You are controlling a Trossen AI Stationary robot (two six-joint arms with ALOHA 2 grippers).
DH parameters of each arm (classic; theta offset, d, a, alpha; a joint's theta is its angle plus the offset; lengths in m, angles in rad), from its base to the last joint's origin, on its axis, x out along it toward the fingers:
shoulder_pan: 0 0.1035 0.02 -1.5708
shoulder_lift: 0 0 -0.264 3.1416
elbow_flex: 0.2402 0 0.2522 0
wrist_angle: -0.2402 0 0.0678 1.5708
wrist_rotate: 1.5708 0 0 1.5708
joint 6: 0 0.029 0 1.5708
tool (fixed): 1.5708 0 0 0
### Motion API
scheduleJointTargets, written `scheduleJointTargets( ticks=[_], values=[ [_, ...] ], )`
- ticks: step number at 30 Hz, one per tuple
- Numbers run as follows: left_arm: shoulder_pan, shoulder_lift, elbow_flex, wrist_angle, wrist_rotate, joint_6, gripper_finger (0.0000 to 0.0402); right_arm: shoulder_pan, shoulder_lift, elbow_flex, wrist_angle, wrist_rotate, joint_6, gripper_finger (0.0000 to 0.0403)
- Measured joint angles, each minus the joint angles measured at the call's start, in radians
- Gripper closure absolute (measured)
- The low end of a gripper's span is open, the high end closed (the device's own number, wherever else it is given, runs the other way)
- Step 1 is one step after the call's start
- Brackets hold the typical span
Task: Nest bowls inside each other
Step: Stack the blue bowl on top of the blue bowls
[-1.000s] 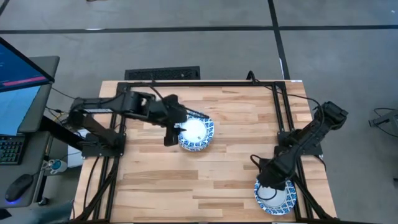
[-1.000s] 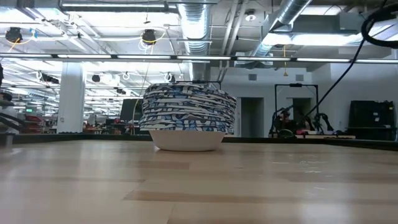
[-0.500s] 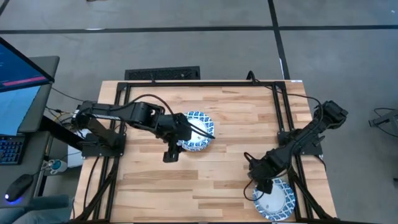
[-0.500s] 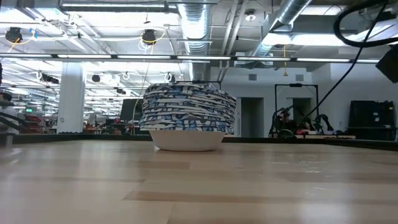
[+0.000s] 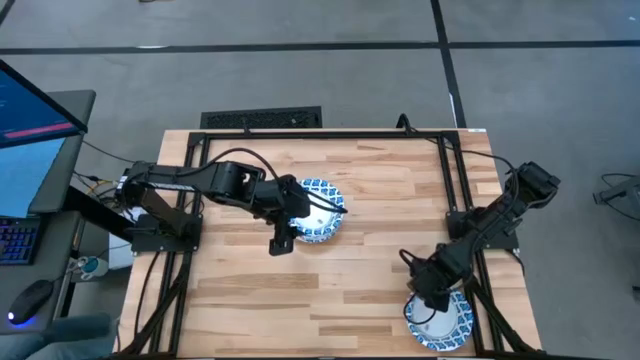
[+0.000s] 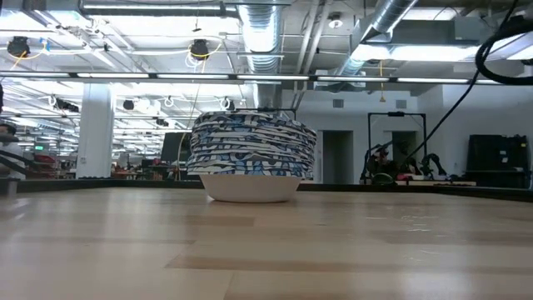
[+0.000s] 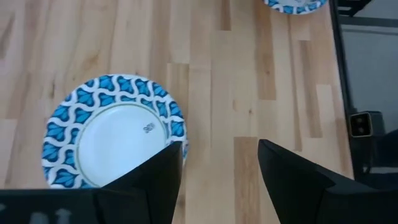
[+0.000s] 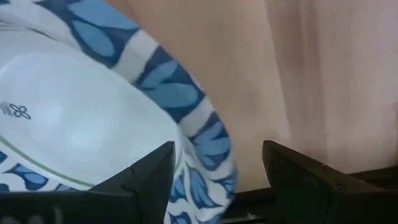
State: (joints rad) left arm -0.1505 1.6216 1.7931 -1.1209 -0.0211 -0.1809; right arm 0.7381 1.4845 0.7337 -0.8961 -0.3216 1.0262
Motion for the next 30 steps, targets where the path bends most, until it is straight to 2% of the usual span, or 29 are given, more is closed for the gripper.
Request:
scheduleJointTargets(
  ticks=[4,7,10,15,16,18,22,28,30],
  values=[
    [0.000,0.000,0.000,-0.005,-0.005,0.000,0.0200,0.018,0.000,-0.010,0.048,-0.010,0.042,0.0144],
    [-0.001,0.000,0.000,-0.005,-0.012,0.010,0.0200,0.018,0.000,-0.013,0.073,-0.015,0.077,0.0171],
    [0.000,0.000,0.000,-0.008,-0.020,0.030,0.0200,-0.006,0.000,-0.013,0.063,-0.018,0.093,0.0231],
    [0.005,0.000,0.000,-0.013,-0.021,0.043,0.0200,-0.061,-0.001,-0.006,0.036,-0.035,0.068,0.0365],
    [0.006,0.000,0.000,-0.021,-0.020,0.043,0.0200,-0.074,-0.001,0.002,0.020,-0.041,0.049,0.0382],
    [0.006,0.000,0.000,-0.045,-0.023,0.045,0.0200,-0.102,0.000,0.035,-0.033,-0.044,0.010,0.0388],
    [0.006,0.000,0.000,-0.101,-0.059,0.058,0.0200,-0.191,-0.006,0.162,-0.165,-0.021,-0.082,0.0372],
    [0.006,-0.013,0.001,-0.101,-0.068,0.086,0.0200,-0.381,-0.099,0.460,-0.233,0.197,-0.169,0.0395],
    [0.006,-0.020,0.001,-0.103,-0.072,0.102,0.0200,-0.475,-0.128,0.522,-0.230,0.233,-0.168,0.0392]
  ],
)
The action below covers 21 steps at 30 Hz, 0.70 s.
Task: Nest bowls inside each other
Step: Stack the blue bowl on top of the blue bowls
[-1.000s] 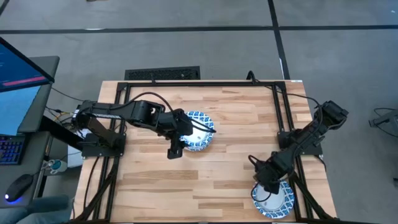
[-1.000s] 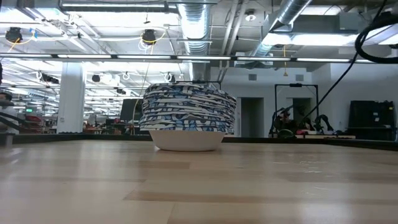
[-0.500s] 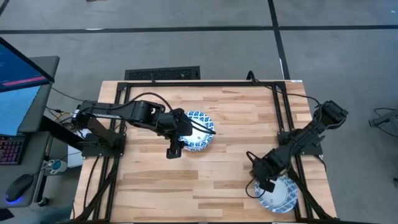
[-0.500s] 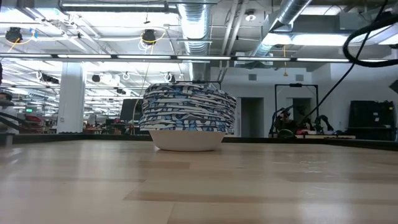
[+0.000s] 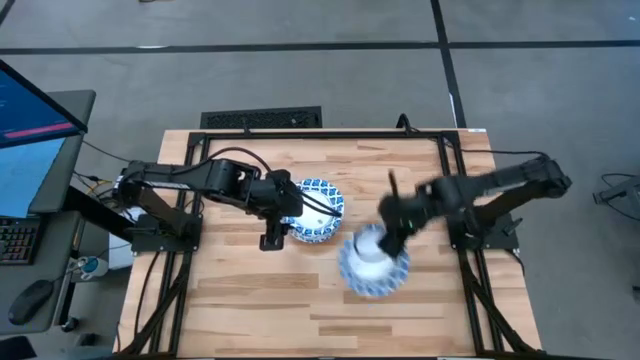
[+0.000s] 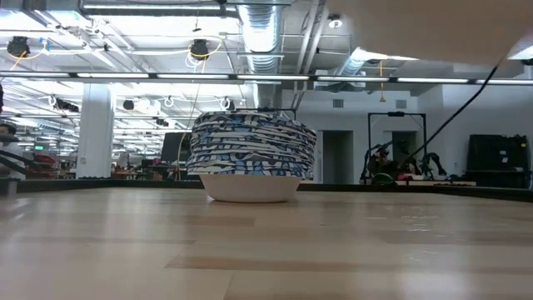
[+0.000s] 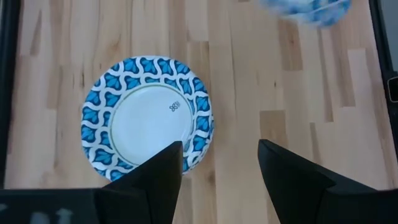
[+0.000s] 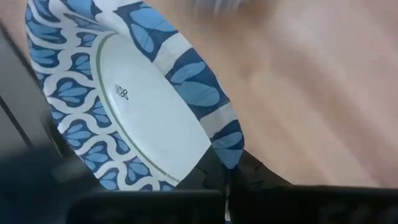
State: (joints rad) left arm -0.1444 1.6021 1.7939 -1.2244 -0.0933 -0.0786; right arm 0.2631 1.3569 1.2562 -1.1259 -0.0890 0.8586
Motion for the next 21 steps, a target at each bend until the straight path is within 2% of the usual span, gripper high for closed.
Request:
scheduleJointTargets(
  ticks=[3,5,8,10,16,21],
  values=[
    [0.000,-0.013,0.000,-0.009,-0.011,0.030,0.0200,-0.158,-0.003,0.058,0.027,-0.004,0.006,0.0388],
    [0.000,-0.027,0.000,-0.022,-0.038,0.041,0.0200,-0.248,0.007,0.088,0.117,-0.011,0.006,0.0391],
    [0.000,-0.058,-0.018,-0.040,-0.060,0.041,0.0200,-0.355,0.029,0.127,0.272,-0.091,0.007,0.0397],
    [0.000,-0.087,-0.036,-0.046,-0.085,0.035,0.0200,-0.405,0.071,0.152,0.294,-0.133,0.003,0.0397],
    [0.000,-0.224,-0.125,-0.016,-0.165,-0.023,0.0200,-0.462,0.259,0.208,0.295,-0.218,-0.053,0.0388],
    [0.000,-0.321,-0.221,0.031,-0.169,-0.053,0.0200,-0.471,0.398,0.280,0.347,-0.249,-0.091,0.0393]
  ],
)
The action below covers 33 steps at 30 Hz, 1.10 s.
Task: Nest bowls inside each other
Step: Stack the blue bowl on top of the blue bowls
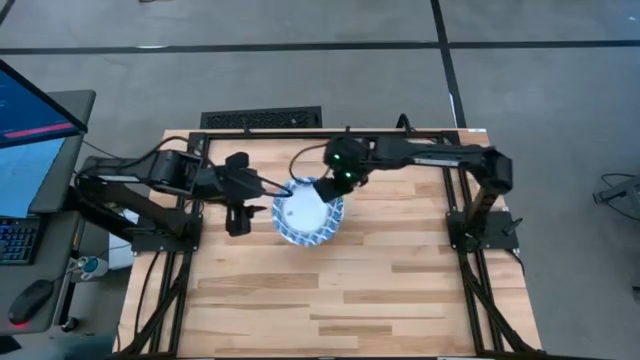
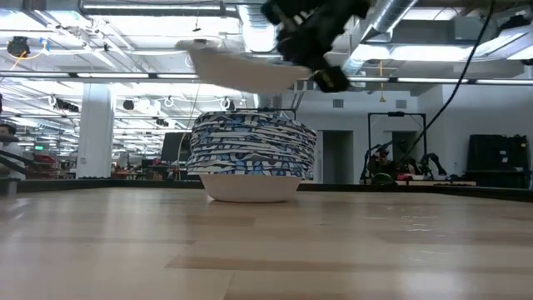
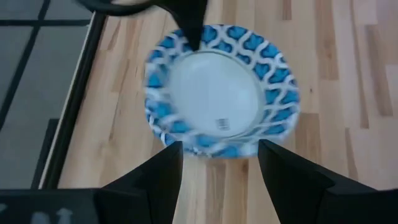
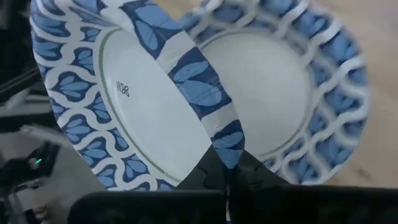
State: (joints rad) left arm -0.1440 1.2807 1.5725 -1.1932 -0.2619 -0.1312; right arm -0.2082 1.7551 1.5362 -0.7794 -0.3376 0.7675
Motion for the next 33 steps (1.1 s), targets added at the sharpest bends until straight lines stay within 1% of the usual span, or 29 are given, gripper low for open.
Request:
scheduleJointTargets(
  ticks=[5,9,13,18,22,27,33],
  values=[
    [0.000,-0.050,-0.086,0.004,-0.009,-0.024,0.0200,-0.029,0.074,0.037,0.001,-0.001,-0.018,0.0386],
    [0.000,-0.066,-0.136,0.003,-0.009,-0.027,0.0200,-0.056,0.082,0.040,-0.014,0.005,-0.024,0.0386],
    [0.000,-0.067,-0.166,0.002,-0.008,-0.023,0.0200,-0.081,0.082,0.040,-0.040,0.045,-0.035,0.0394],
    [0.000,-0.067,-0.170,0.020,-0.008,-0.002,0.0200,-0.102,0.082,0.040,-0.098,0.053,-0.041,0.0388],
    [0.000,-0.075,-0.170,0.042,-0.008,0.010,0.0200,-0.099,0.082,0.040,-0.102,0.049,-0.042,0.0377],
    [0.000,-0.075,-0.170,0.041,-0.009,0.014,0.0200,-0.084,0.082,0.040,-0.104,0.018,-0.043,0.0383],
    [0.000,-0.075,-0.170,0.041,-0.009,0.014,0.0200,-0.075,0.082,0.040,-0.110,0.055,-0.043,0.0385]
  ],
)
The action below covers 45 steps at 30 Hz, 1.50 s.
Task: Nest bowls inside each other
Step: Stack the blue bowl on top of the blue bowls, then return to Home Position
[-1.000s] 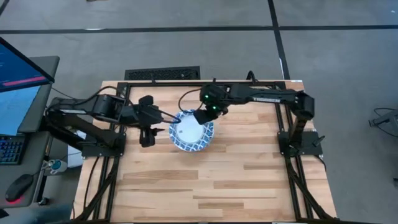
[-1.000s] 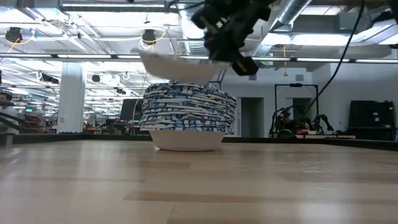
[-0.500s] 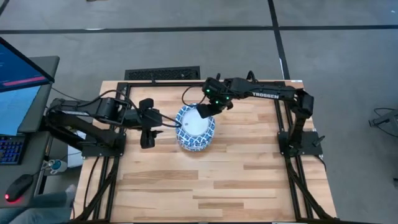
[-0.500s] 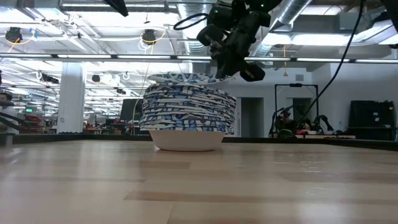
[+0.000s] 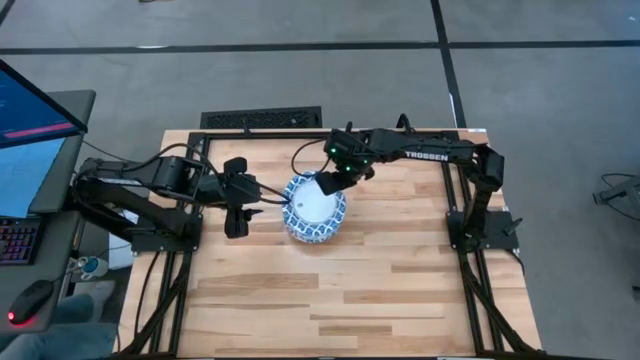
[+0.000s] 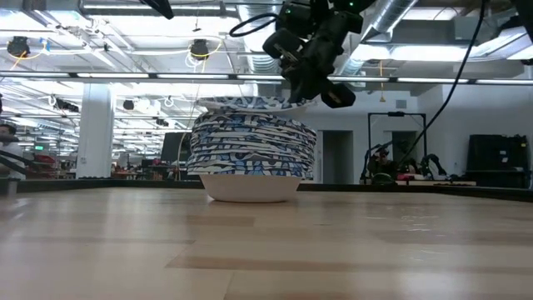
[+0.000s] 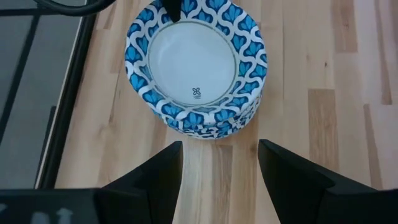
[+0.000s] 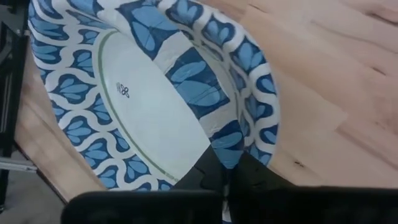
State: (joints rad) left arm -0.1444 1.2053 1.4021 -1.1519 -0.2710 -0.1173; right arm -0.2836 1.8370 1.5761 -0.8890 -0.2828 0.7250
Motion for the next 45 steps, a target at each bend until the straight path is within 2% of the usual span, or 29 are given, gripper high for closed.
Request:
scheduleJointTargets(
  ticks=[9,18,23,30,34,37,41,43,45],
  values=[
    [0.000,0.000,0.000,0.000,0.009,-0.016,0.0200,0.003,0.000,-0.001,-0.012,0.022,-0.009,0.0328],
    [0.000,0.000,0.000,-0.001,0.012,-0.016,0.0200,0.020,0.000,-0.001,-0.016,0.007,-0.025,0.0209],
    [0.000,0.000,0.000,-0.001,0.012,-0.015,0.0200,0.022,0.000,-0.001,-0.076,0.089,-0.071,0.0163],
    [0.000,0.000,0.000,-0.001,0.007,-0.015,0.0200,0.007,-0.024,-0.003,-0.209,0.111,-0.130,0.0147],
    [0.000,0.001,0.000,-0.005,-0.117,0.009,0.0200,-0.011,-0.101,0.055,-0.157,0.099,-0.122,0.0147],
    [0.000,0.001,0.000,-0.036,-0.155,-0.003,0.0200,-0.022,-0.149,0.115,-0.149,0.053,-0.120,0.0147],
    [0.000,0.005,0.015,-0.079,-0.097,-0.108,0.0200,-0.003,-0.215,0.166,-0.109,-0.036,-0.070,0.0147],
    [0.010,0.008,0.050,-0.033,-0.112,-0.114,0.0200,0.012,-0.259,0.204,0.007,-0.133,-0.151,0.0147],
    [0.014,-0.004,0.105,0.107,-0.125,-0.078,0.0200,0.034,-0.310,0.262,0.123,-0.211,-0.211,0.0147]
  ],
)
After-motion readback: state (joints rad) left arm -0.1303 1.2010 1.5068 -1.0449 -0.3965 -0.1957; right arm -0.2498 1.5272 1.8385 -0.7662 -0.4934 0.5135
